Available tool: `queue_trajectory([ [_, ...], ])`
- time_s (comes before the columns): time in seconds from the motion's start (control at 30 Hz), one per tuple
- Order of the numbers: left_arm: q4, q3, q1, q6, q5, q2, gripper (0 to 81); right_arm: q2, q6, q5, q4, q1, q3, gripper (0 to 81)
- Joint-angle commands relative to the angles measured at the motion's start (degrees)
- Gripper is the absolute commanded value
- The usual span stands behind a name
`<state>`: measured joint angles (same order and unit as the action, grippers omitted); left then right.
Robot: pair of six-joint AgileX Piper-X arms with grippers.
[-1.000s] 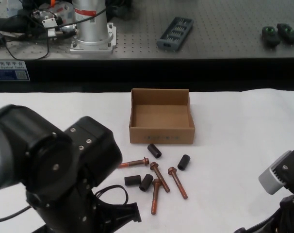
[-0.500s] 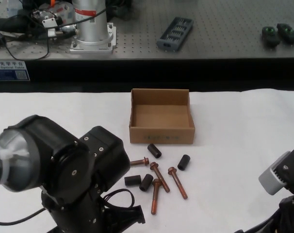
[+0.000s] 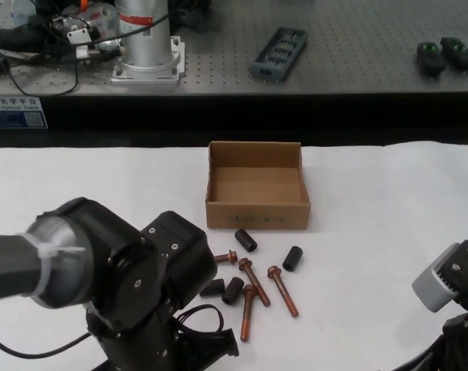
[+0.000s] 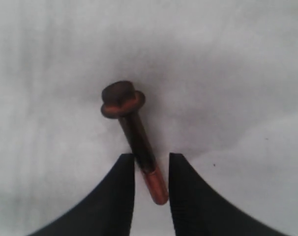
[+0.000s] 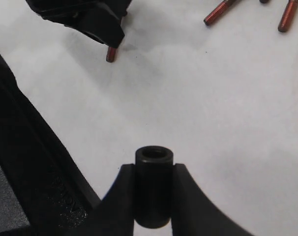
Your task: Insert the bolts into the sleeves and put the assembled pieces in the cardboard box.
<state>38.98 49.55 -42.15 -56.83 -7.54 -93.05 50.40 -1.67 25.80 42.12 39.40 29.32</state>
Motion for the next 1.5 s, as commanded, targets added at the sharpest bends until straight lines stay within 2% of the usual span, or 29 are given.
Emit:
queue_trajectory([
  [0.0,0.1,0.0,0.1,0.4,0.6,-1.5,18.4,-0.4,-0.1,1.2,-0.1,0.1,0.2,1.5],
  [0.27,-0.4,0.0,1.5,2.0,4.6,-2.2,18.4,-1.6,-0.1,2.2,-0.2,0.1,0.2,1.5],
  [0.47,-3.2,0.0,4.5,2.5,5.2,-2.4,18.4,-3.7,-0.1,2.2,-0.4,0.1,0.2,1.5],
  [0.6,-4.1,0.0,4.8,2.5,4.7,-2.4,17.9,-3.7,-0.1,2.2,-0.6,0.1,0.2,1.5],
  [0.7,-4.1,0.0,4.8,2.5,4.7,-2.4,11.6,-3.7,-0.1,2.2,-1.1,0.1,0.2,1.5],
  [0.77,-4.1,0.0,4.8,2.5,4.7,-2.4,1.7,-3.7,-0.1,2.2,-1.3,0.1,0.2,1.5],
  [0.8,-4.2,0.0,4.8,2.8,4.7,-2.4,0.4,-3.7,-0.1,2.2,-1.3,0.1,0.2,1.5],
  [1.07,-5.0,0.0,4.8,3.2,3.7,-1.8,0.6,-3.7,-0.1,2.2,-1.3,0.1,0.2,1.5],
  [1.3,-15.4,0.0,4.8,7.7,8.5,7.9,0.6,-3.7,-0.5,2.2,0.3,0.1,0.2,1.5],
  [1.47,-23.9,0.0,4.8,13.0,4.9,15.6,0.6,-3.7,-4.2,1.8,-3.6,0.1,1.0,1.5],
])
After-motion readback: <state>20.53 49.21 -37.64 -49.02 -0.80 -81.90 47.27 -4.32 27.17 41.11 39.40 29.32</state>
